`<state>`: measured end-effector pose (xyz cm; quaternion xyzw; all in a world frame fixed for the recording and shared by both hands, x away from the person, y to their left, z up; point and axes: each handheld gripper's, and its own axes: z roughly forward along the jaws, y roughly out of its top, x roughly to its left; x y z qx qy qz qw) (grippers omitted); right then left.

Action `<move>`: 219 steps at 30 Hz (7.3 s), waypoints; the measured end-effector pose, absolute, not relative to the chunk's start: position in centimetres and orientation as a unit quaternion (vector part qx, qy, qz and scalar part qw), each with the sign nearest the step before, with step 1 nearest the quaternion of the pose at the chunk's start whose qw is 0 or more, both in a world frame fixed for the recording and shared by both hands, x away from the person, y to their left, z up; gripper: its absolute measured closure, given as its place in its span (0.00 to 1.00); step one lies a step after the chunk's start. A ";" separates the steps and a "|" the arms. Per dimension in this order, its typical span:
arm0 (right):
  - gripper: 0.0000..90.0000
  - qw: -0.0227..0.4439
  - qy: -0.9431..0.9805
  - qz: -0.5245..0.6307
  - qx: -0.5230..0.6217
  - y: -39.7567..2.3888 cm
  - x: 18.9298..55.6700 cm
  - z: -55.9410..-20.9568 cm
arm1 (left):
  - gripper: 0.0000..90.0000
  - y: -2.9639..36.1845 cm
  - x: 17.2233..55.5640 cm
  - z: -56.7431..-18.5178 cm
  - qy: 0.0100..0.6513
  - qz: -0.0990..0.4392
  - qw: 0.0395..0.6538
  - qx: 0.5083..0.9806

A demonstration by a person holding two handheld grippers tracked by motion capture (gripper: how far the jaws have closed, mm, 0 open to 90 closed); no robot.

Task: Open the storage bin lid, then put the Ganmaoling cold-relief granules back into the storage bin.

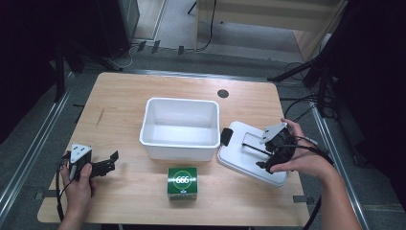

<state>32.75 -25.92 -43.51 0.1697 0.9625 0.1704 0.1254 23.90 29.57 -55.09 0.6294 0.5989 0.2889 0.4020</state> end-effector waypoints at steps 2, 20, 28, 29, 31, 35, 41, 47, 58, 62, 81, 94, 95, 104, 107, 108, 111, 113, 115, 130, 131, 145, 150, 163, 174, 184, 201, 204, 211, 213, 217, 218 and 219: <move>0.00 0.120 0.964 0.168 0.166 -25.3 32.3 -43.3 | 0.00 29.6 23.9 -55.1 0.599 0.289 0.402 0.630; 0.00 0.107 0.973 0.181 0.096 -20.2 29.6 -42.2 | 0.00 29.6 23.9 -55.1 0.596 0.287 0.406 0.630; 0.00 0.094 0.976 0.185 0.066 -17.1 28.3 -42.4 | 0.00 29.6 24.0 -55.1 0.597 0.287 0.404 0.631; 0.00 0.094 0.976 0.185 0.062 -16.8 28.2 -42.4 | 0.00 29.6 24.0 -55.1 0.597 0.287 0.404 0.631; 0.00 0.090 0.977 0.185 0.052 -16.1 27.9 -42.5 | 0.00 29.6 23.9 -55.1 0.597 0.288 0.403 0.631; 0.01 0.082 0.978 0.188 0.035 -14.8 27.5 -42.6 | 0.00 29.7 23.9 -55.1 0.595 0.287 0.406 0.631; 0.01 0.073 0.978 0.193 0.017 -13.1 26.8 -42.6 | 0.00 29.6 24.0 -55.1 0.596 0.289 0.405 0.630; 0.01 0.063 0.979 0.195 0.000 -11.7 26.3 -42.8 | 0.00 29.6 23.9 -55.1 0.596 0.288 0.405 0.631; 0.03 0.048 0.980 0.193 -0.029 -9.4 25.6 -43.3 | 0.00 29.6 23.9 -55.1 0.595 0.289 0.405 0.631; 0.03 0.043 0.980 0.193 -0.032 -8.7 25.5 -43.7 | 0.00 29.6 23.9 -55.1 0.596 0.289 0.405 0.630; 0.03 0.031 0.984 0.170 -0.046 -5.7 25.8 -45.4 | 0.00 29.6 23.9 -55.1 0.595 0.294 0.405 0.630; 0.11 0.039 0.988 0.137 -0.054 -5.0 25.9 -46.5 | 0.00 29.5 23.9 -55.1 0.594 0.293 0.405 0.630; 0.12 0.042 0.989 0.131 -0.052 -4.9 25.8 -46.5 | 0.00 29.5 23.9 -55.1 0.594 0.293 0.405 0.630; 0.14 0.041 0.991 0.116 -0.061 -4.4 26.0 -47.0 | 0.00 29.6 23.9 -55.1 0.595 0.292 0.406 0.629; 0.13 0.041 0.992 0.107 -0.060 -4.1 26.0 -47.3 | 0.00 29.6 23.9 -55.1 0.595 0.293 0.406 0.630; 0.13 0.040 0.992 0.107 -0.061 -4.1 26.1 -47.4 | 0.00 29.6 23.9 -55.1 0.594 0.293 0.406 0.630; 0.14 0.039 0.992 0.101 -0.062 -4.0 26.1 -47.6 | 0.00 29.6 23.9 -55.1 0.594 0.293 0.406 0.630; 0.15 0.035 0.993 0.099 -0.057 -3.9 26.1 -47.6 | 0.00 29.6 23.9 -55.1 0.594 0.292 0.406 0.630; 0.16 0.034 0.992 0.104 -0.061 -3.9 26.2 -47.6 | 0.00 29.6 23.9 -55.1 0.594 0.292 0.405 0.630; 0.17 0.033 0.990 0.118 -0.073 -4.7 25.6 -45.8 | 0.00 29.5 23.9 -55.1 0.594 0.293 0.405 0.630; 0.18 0.032 0.989 0.125 -0.076 -4.9 25.5 -45.1 | 0.00 29.5 23.9 -55.1 0.594 0.293 0.405 0.630; 0.18 0.042 0.988 0.138 -0.062 -6.6 25.9 -40.5 | 0.00 29.5 23.9 -55.1 0.594 0.294 0.405 0.630; 0.18 0.043 0.987 0.142 -0.060 -7.1 26.0 -39.0 | 0.00 29.5 23.9 -55.1 0.594 0.294 0.405 0.631; 0.18 0.060 0.984 0.158 -0.057 -8.4 27.0 -34.3 | 0.00 29.5 23.9 -55.1 0.594 0.294 0.404 0.631; 0.18 0.078 0.982 0.169 -0.038 -10.0 29.7 -31.5 | 0.00 29.5 23.9 -55.1 0.594 0.294 0.404 0.631; 0.18 0.080 0.982 0.169 -0.027 -10.1 31.4 -30.2 | 0.00 29.5 23.9 -55.1 0.594 0.293 0.405 0.630; 0.18 0.091 0.982 0.164 -0.012 -9.8 34.7 -30.2 | 0.00 29.6 23.9 -55.1 0.595 0.292 0.406 0.629; 0.18 0.091 0.982 0.167 -0.007 -9.8 35.3 -30.5 | 0.00 29.6 23.9 -55.1 0.594 0.292 0.407 0.629; 0.18 0.097 0.982 0.163 -0.014 -9.5 36.0 -31.2 | 0.00 29.6 23.9 -55.1 0.595 0.292 0.407 0.629; 0.18 0.099 0.982 0.162 -0.017 -9.3 36.1 -31.3 | 0.00 29.6 23.9 -55.1 0.594 0.292 0.407 0.629; 0.18 0.101 0.981 0.163 -0.019 -9.0 36.5 -31.7 | 0.00 29.6 23.9 -55.1 0.594 0.292 0.407 0.629; 0.18 0.104 0.981 0.164 -0.019 -9.0 36.5 -31.7 | 0.00 29.6 23.9 -55.1 0.594 0.292 0.407 0.630; 0.18 0.103 0.981 0.165 -0.019 -8.9 36.6 -31.8 | 0.00 29.6 23.9 -55.1 0.594 0.292 0.407 0.629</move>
